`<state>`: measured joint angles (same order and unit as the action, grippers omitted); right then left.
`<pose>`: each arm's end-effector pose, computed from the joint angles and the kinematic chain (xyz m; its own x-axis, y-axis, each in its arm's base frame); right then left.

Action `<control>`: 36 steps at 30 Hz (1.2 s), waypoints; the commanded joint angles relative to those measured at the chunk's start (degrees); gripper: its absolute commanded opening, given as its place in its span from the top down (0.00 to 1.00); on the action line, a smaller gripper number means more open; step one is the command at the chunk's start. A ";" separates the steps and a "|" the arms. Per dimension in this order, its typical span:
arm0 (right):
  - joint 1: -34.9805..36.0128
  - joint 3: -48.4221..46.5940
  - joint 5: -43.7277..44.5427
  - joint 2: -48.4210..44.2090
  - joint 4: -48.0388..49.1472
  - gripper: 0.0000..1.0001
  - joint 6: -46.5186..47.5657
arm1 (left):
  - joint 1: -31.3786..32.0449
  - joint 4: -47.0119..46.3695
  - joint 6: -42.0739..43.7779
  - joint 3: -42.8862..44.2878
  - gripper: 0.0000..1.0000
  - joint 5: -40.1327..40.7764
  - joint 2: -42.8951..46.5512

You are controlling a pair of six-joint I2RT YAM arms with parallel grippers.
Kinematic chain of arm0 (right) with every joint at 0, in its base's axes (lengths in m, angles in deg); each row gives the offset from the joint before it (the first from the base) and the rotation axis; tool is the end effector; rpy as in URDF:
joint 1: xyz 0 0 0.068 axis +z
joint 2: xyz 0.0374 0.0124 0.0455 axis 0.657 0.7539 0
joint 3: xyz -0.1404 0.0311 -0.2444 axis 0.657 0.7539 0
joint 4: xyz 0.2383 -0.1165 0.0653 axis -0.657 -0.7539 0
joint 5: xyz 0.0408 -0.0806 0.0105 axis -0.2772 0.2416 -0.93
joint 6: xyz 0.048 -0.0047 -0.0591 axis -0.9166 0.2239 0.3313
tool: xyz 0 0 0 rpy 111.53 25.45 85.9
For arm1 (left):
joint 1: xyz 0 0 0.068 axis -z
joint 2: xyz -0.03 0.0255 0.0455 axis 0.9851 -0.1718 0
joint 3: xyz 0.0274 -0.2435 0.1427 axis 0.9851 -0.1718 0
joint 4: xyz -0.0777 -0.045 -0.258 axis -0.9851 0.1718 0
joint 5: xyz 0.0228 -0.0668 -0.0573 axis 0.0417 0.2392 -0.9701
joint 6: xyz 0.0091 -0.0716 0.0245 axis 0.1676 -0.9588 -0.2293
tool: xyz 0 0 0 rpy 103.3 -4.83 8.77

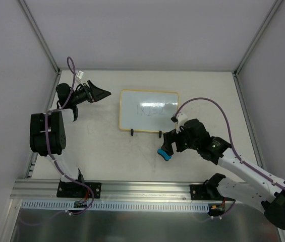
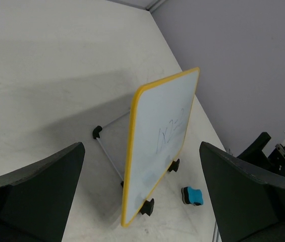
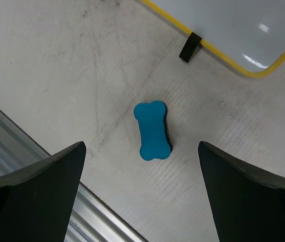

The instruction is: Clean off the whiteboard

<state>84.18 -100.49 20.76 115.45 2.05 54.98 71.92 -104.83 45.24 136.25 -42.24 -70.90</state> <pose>0.1657 0.1626 0.2512 -0.3902 -0.4081 -0.8254 -0.7451 0.6666 0.0227 0.3969 -0.0002 0.2302 -0.5084 -0.4113 -0.7566 0.6213 0.4332 -0.6529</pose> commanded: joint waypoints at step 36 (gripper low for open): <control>0.57 13.08 -4.74 6.20 19.65 0.07 -1.19 | 9.94 -1.46 8.12 15.29 0.12 -18.73 -17.72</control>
<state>84.32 -87.51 17.02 121.51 18.23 54.31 80.12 -103.52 51.74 148.16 -54.76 -86.60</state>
